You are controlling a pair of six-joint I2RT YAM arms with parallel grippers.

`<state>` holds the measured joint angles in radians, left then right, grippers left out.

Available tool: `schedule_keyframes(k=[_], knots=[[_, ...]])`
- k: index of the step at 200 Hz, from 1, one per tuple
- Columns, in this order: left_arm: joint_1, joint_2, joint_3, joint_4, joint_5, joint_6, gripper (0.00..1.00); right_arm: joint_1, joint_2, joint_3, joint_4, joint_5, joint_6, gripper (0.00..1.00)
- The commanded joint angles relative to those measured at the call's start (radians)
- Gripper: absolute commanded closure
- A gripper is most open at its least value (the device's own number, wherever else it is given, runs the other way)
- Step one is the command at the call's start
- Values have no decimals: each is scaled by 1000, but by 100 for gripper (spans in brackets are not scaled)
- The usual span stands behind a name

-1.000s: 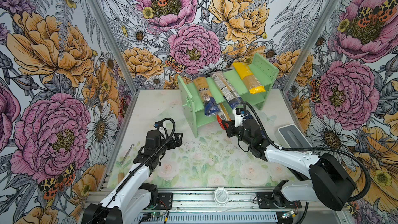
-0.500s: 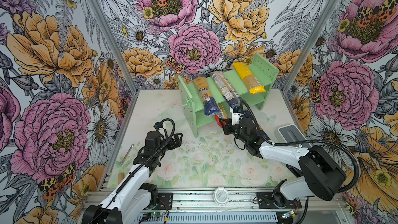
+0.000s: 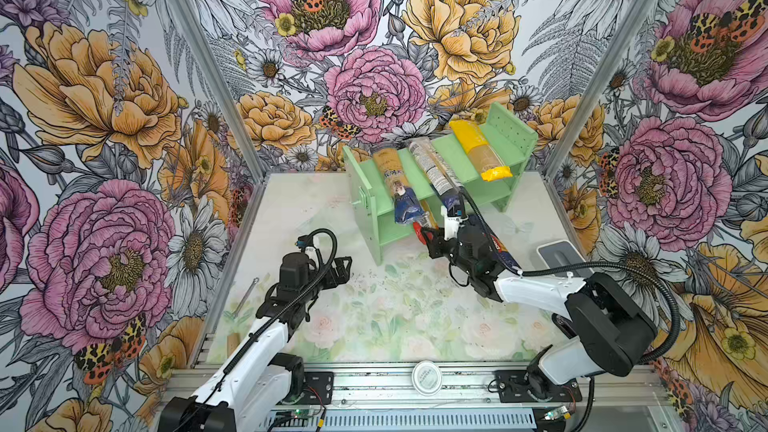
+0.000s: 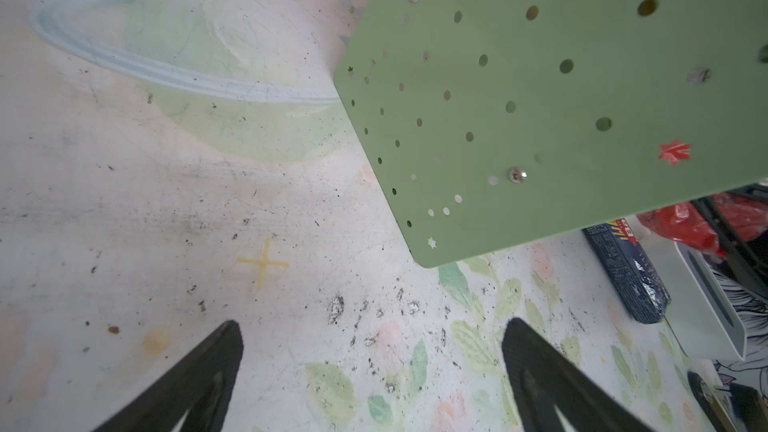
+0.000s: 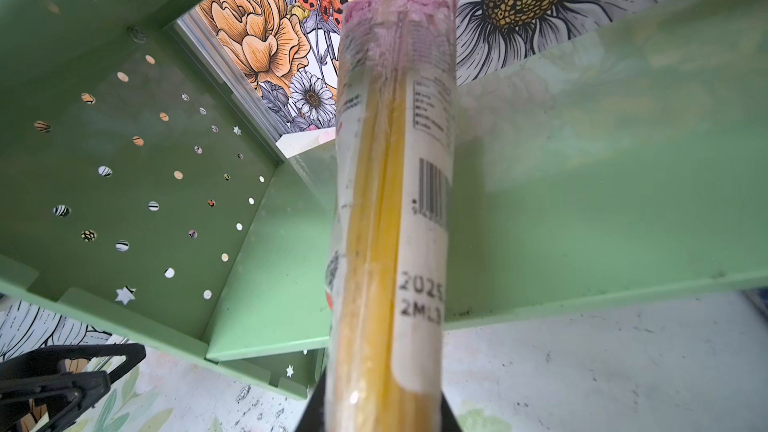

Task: Place and organize the pasta boxes and bags onto the shelf
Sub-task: 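Lower the red-and-white bag onto the shelf's lower tier beside the blue bag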

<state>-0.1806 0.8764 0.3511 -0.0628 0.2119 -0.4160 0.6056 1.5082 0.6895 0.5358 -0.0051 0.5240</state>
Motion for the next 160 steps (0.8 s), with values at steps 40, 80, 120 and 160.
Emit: schedule_keyframes(k=[40, 80, 120, 160], knots=[[12, -5, -4, 17, 20, 4, 1, 6, -6, 82, 231, 49, -21, 94], [11, -1, -3, 20, 21, 4, 1, 6, 10, 90, 211, 53, -24, 78], [11, -1, -2, 14, 23, 3, 1, 5, 23, 85, 195, 67, -26, 66], [12, -6, -3, 11, 21, 3, 1, 6, 24, 75, 188, 73, -27, 62]])
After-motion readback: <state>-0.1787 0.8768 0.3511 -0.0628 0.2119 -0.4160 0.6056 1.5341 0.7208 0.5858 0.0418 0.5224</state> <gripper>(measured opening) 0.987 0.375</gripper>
